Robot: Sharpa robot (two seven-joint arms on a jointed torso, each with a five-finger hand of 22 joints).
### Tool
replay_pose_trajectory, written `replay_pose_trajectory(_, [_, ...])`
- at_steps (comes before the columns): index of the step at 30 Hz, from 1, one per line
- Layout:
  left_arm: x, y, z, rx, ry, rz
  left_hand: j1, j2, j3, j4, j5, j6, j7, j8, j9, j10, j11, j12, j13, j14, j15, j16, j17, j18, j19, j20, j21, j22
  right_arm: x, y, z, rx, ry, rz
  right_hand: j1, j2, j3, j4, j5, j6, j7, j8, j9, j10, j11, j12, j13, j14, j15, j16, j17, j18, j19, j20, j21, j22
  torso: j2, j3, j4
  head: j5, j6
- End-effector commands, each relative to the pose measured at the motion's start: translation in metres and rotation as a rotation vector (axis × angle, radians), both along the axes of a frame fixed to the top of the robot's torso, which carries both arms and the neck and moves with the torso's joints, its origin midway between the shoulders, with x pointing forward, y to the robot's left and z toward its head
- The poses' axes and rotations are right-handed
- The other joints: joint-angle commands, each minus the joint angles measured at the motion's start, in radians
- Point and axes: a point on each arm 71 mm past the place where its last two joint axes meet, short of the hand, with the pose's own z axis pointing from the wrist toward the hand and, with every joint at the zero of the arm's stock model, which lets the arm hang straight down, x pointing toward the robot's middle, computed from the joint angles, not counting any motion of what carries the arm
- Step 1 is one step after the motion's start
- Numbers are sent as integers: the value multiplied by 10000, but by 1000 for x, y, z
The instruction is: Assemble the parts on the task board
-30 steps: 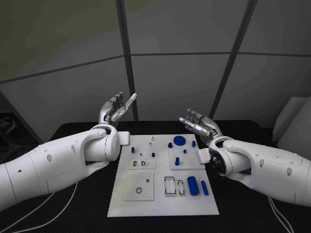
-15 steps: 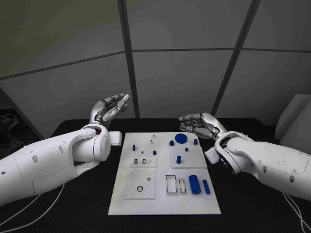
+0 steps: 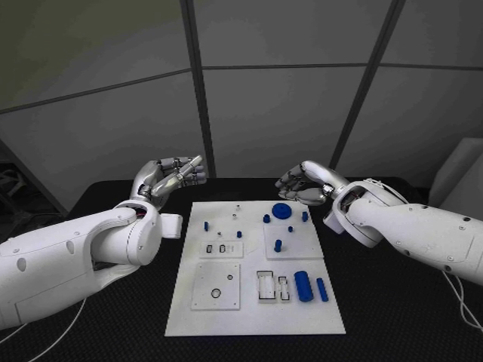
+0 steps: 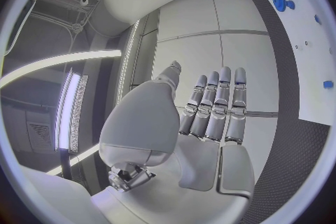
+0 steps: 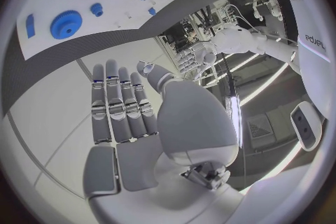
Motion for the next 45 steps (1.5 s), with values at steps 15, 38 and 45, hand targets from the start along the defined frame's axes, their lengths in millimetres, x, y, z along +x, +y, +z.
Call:
replay_pose_trajectory(15, [-26, -16, 13, -146, -114, -1291, 236, -17, -84, -578, -73, 608, -102, -269, -51, 671, -138, -277, -13, 801, -208, -192, 316, 75, 1160, -267, 746, 305, 5, 26, 10, -5351, -1088, 209, -98, -710, -492, 371, 202, 680, -426, -632, 19, 75, -490, -257, 294, 3047, -872, 6349, 5767, -245, 2502, -996, 6677, 5478, 902, -101, 99, -119, 210])
replay_pose_trajectory(38, [-29, -14, 16, -184, -70, -1390, 180, 6, -110, -584, -74, 592, -85, -330, -56, 622, -119, -356, -26, 800, -197, -242, 341, 63, 1175, -274, 769, 314, 7, 43, 10, -5613, -1274, 326, 48, -648, -437, 543, 177, 380, -429, -745, 9, -82, -428, -146, 531, 3118, -802, 9332, 8738, -586, 3387, -898, 8482, 7976, 1107, -121, 143, -88, 188])
replay_pose_trajectory(45, [-28, -14, 16, -178, -47, -1388, 166, 12, -116, -585, -74, 588, -79, -344, -56, 609, -113, -374, -28, 799, -195, -253, 346, 60, 1173, -274, 771, 315, 8, 47, 10, -5557, -1361, 309, 73, -615, -338, 560, 177, 373, -411, -739, 13, -8, -437, -127, 551, 3162, -804, 9590, 9004, -625, 3513, -908, 8651, 8229, 1122, -127, 134, -69, 194])
